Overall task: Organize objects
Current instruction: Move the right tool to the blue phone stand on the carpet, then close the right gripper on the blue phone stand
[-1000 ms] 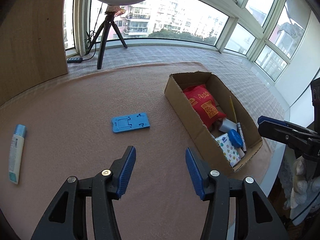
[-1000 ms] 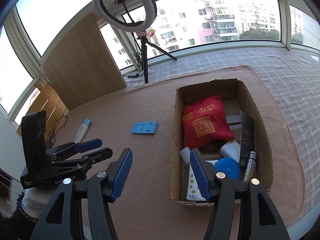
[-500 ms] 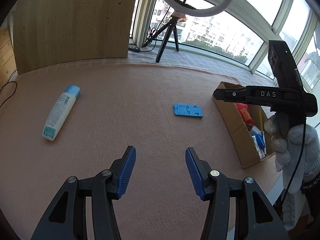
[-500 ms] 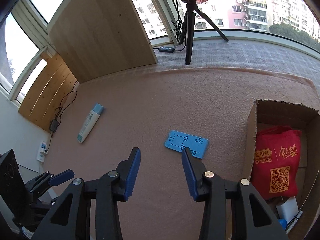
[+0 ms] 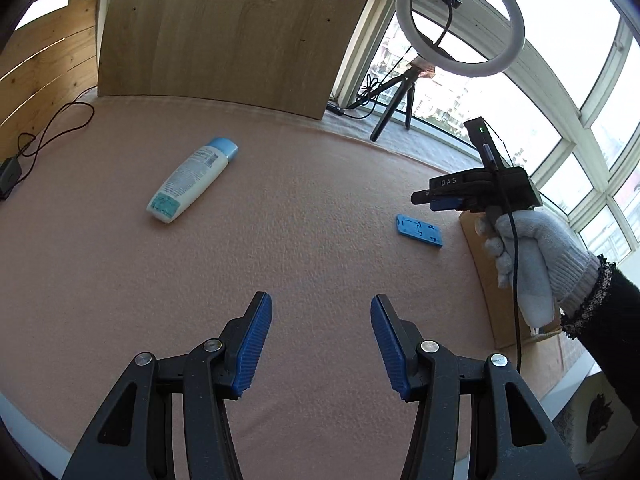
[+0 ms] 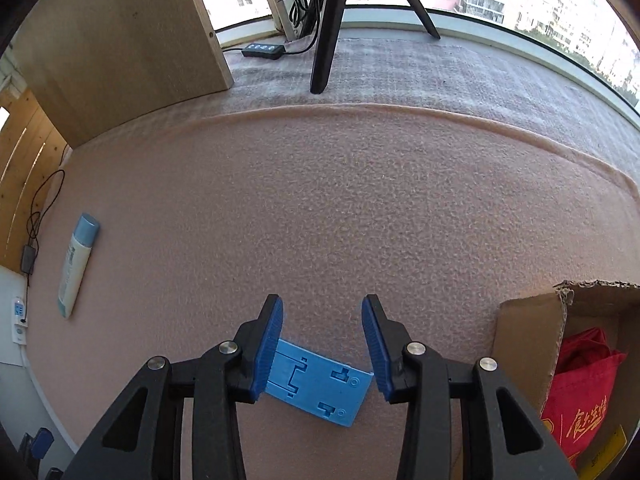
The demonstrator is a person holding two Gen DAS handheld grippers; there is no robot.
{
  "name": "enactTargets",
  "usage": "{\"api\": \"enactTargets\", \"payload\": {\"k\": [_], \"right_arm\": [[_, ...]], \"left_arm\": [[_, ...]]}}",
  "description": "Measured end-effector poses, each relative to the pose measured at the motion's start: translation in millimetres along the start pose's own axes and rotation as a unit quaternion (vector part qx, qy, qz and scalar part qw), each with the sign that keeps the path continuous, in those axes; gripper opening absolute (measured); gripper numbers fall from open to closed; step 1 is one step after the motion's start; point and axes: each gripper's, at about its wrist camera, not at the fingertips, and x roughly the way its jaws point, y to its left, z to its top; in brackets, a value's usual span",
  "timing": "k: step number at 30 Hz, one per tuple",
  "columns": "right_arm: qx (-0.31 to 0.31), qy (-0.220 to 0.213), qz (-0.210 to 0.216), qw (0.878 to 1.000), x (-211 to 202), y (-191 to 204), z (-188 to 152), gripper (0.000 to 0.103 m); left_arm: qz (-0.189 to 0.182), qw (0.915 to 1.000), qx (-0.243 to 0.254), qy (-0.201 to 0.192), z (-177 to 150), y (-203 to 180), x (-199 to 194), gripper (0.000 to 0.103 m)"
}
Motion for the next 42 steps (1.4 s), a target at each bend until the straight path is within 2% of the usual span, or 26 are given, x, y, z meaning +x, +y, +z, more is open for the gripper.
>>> {"api": "enactTargets", "payload": {"k": [4,10,21,35,42], "right_arm": [[-0.005,0.016,-0.005,1.0,12.8,2.6,4.4,0.037],[-0.025,0.027,-0.011,0.999,15.3,5.9,4.5,0.038],[0.035,0.047,0.053,0.997,5.6,-20.4,-15.3,0.038],[0.039,0.054,0.092,0.994,-2.4,-0.8,-49.9,0.038],[0.008,0.026,0.073,0.997,-3.2,27.6,-74.8,0.033]], "left_arm": [[0.004,0.9998,-0.021,-0.006,-4.5,13.1,-5.4,0.055],[0.007,0.9996,-0.025,-0.008,-8.1,18.0,-10.3,0.055],[0.0,0.9997,-0.022,-0.006,-4.4,20.3,-7.8,0.055],[-0.012,0.9996,-0.01,0.024,-3.5,20.7,9.5,0.055],[-0.018,0.9991,-0.001,0.039,1.9,16.0,23.8,0.055]]}}
